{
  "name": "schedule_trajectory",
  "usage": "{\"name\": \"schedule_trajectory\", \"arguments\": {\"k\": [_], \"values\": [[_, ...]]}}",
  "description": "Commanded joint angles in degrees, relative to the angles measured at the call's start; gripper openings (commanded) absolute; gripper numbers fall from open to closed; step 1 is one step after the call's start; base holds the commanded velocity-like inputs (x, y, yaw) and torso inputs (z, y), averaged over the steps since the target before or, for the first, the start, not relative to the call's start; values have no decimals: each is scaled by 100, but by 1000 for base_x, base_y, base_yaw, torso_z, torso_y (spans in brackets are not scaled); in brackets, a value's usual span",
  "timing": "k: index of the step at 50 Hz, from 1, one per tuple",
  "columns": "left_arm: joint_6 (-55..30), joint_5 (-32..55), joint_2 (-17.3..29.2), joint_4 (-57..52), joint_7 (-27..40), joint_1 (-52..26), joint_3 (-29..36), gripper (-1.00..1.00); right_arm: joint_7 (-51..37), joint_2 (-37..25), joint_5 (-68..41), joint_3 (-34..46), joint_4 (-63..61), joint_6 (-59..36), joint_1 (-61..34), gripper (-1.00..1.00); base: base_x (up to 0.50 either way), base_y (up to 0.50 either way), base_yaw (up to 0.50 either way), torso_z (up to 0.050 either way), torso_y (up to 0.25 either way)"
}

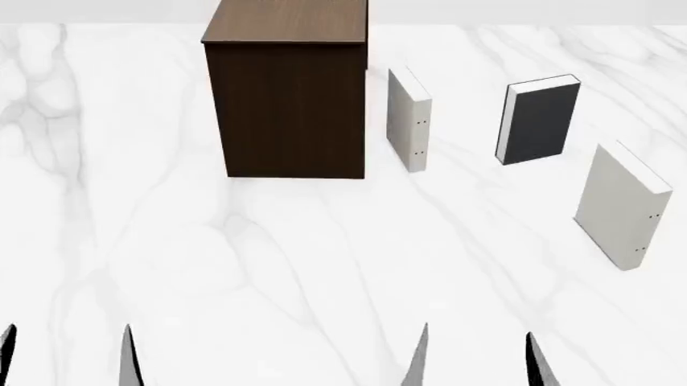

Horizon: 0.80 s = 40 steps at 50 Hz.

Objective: Pick up the book in the middle and place it on the cabinet shelf.

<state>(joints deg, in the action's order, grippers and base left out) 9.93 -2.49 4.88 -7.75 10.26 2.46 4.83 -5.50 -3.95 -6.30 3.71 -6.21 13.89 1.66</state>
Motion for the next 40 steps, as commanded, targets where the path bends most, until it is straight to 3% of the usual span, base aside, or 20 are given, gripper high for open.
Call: {"name": "schedule_trajectory", "arguments": {"k": [1, 13, 40], "values": [[1766, -864, 20, -1275, 680, 369, -315, 100, 36, 17, -359, -194, -1351, 1861, 240, 100, 0, 0, 0, 0, 0], [1759, -860, 112, -1722, 858, 433, -360, 100, 4, -149, -205, -29, -1562, 1852, 266, 100, 32, 0, 0, 0, 0], [1544, -813, 313, -1695, 948, 397, -125, 100, 16, -436, -60, 424, -1524, 1438, 215, 100, 497, -63, 0, 0, 0]]}}
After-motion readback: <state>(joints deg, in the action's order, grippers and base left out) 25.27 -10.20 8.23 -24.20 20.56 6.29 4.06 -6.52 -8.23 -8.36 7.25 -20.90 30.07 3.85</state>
